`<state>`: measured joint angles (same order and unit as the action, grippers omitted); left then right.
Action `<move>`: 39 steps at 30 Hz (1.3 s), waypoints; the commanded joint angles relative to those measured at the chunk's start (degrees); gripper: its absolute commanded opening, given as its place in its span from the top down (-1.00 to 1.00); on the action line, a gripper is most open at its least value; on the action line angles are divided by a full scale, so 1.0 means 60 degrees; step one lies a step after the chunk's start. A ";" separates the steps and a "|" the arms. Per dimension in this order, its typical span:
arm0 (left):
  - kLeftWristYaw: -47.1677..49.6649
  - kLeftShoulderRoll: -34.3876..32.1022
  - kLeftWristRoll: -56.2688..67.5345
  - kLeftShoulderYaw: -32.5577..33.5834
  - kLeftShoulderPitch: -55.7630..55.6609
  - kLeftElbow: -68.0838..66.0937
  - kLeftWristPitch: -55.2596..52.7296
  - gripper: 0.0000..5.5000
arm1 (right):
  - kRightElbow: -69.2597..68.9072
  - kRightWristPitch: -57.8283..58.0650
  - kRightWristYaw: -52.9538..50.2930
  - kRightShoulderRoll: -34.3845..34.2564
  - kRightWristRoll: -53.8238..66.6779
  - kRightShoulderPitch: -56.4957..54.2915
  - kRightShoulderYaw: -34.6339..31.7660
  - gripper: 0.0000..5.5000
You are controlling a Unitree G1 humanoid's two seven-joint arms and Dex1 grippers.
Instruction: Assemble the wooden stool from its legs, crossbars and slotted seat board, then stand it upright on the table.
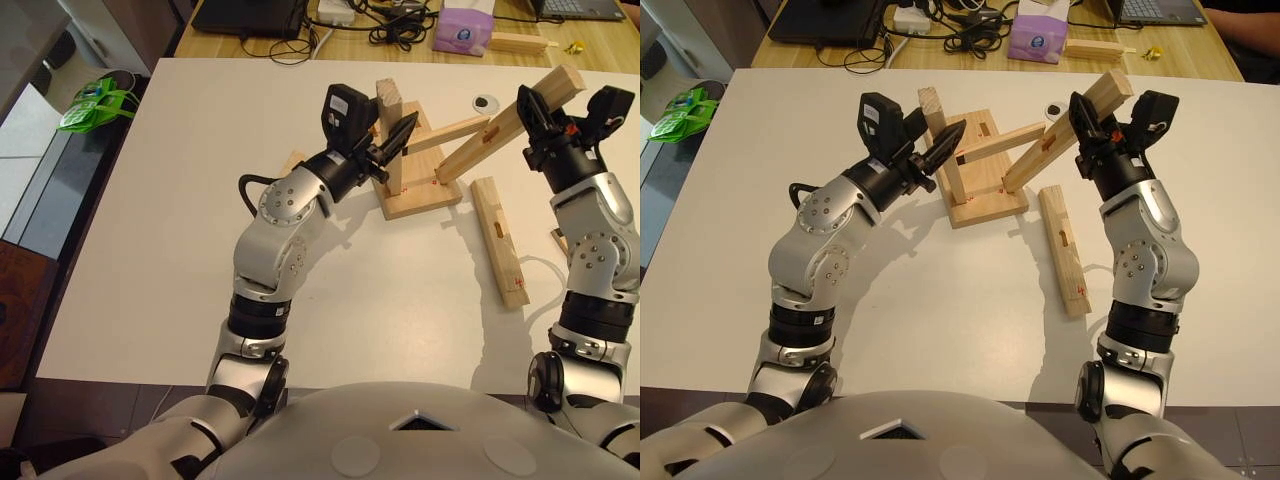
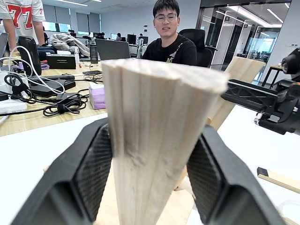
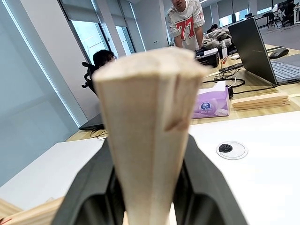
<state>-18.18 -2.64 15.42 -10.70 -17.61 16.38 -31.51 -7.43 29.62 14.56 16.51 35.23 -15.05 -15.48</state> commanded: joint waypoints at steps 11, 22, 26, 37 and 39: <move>0.0157 0.0223 0.0098 -0.0340 0.0121 0.0138 -0.0370 0.20 | 0.1509 0.0767 -0.0306 0.0276 -0.0606 -0.0469 0.0156 0.63; 0.0235 0.0428 0.0020 -0.0594 -0.0020 -0.0024 -0.0271 0.20 | 0.1377 0.1079 -0.0029 0.0278 -0.0796 -0.0671 0.1128 0.63; 0.0202 0.0423 0.0007 -0.0621 -0.0018 -0.0069 -0.0262 0.20 | 0.1217 0.1092 -0.0039 0.0200 -0.0818 -0.0575 0.1192 0.63; 0.0183 0.0380 -0.0048 -0.0707 0.0044 -0.0122 -0.0254 0.20 | 0.0955 0.0322 0.0313 0.0633 -0.1949 -0.0245 0.2179 0.63; 0.0214 0.0387 -0.0055 -0.0696 0.0054 -0.0109 -0.0255 0.20 | 0.1191 0.0307 0.0291 0.0779 -0.2193 -0.0230 0.2339 0.61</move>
<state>-15.88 -1.70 14.38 -12.57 -16.91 16.73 -31.82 -3.45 28.21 14.71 20.17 27.63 -19.81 -7.07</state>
